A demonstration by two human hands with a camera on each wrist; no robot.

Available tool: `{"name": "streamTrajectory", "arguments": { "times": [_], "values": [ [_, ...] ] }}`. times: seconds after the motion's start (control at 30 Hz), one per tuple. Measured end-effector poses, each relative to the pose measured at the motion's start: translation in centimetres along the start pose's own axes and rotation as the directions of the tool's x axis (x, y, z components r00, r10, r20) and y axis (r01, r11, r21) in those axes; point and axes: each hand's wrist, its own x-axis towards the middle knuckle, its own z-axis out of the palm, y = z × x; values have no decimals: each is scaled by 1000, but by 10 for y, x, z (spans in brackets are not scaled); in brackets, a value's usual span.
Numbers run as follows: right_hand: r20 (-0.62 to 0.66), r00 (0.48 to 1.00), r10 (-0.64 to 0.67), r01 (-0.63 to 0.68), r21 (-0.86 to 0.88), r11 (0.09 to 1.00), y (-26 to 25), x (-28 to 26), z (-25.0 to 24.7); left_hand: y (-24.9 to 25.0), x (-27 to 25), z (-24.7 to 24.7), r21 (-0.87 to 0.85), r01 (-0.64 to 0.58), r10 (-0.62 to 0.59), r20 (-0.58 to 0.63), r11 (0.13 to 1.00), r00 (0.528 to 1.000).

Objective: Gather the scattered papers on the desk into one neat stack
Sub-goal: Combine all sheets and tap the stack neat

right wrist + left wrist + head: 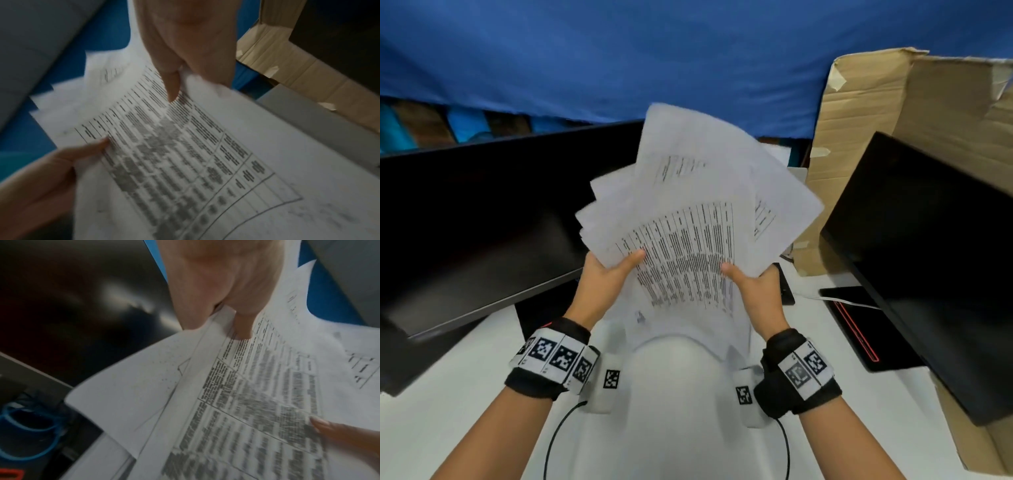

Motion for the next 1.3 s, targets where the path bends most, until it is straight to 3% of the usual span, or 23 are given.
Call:
{"name": "streamTrajectory", "arguments": {
  "times": [0.13, 0.27, 0.43, 0.57, 0.7, 0.77, 0.87, 0.97, 1.3],
  "values": [
    [117, 993, -33, 29, 35, 999, 1, 1, 8, -4, -4, 1, -24, 39, -37, 75, 999, 997],
    [75, 995, 65, -66, 15, 998, 14, 5, 10, -21, -7, -3, 44, 120, -126, 188, 992, 974],
    [29, 997, 70, -68, -40, 997, 2, 17, 16, -21, 6, -2, 101, 72, -77, 43, 992, 996],
    [125, 991, 45, -41, -32, 999, -3, 20, 8, -12, 5, -7, -9, 32, -32, 7, 999, 999],
    [142, 964, 223, -209, -107, 972, 26, 8, 1, -34, -8, -16, -1, 220, -217, 144, 976, 965],
    [129, 961, 243, -227, -126, 966, 33, 4, 2, -41, -13, -11, 56, 250, -256, 179, 967, 950],
    [128, 971, 204, -186, -139, 973, 27, 5, 1, -36, -12, -8, 33, 210, -213, 159, 977, 964],
    [171, 971, 166, -149, -105, 983, 21, 6, -3, -29, -11, -15, -49, 166, -149, 244, 985, 958],
    [220, 963, 156, -141, -82, 987, 27, 5, -9, -31, -13, -22, -45, 184, -161, 312, 982, 936]
  ]
}}
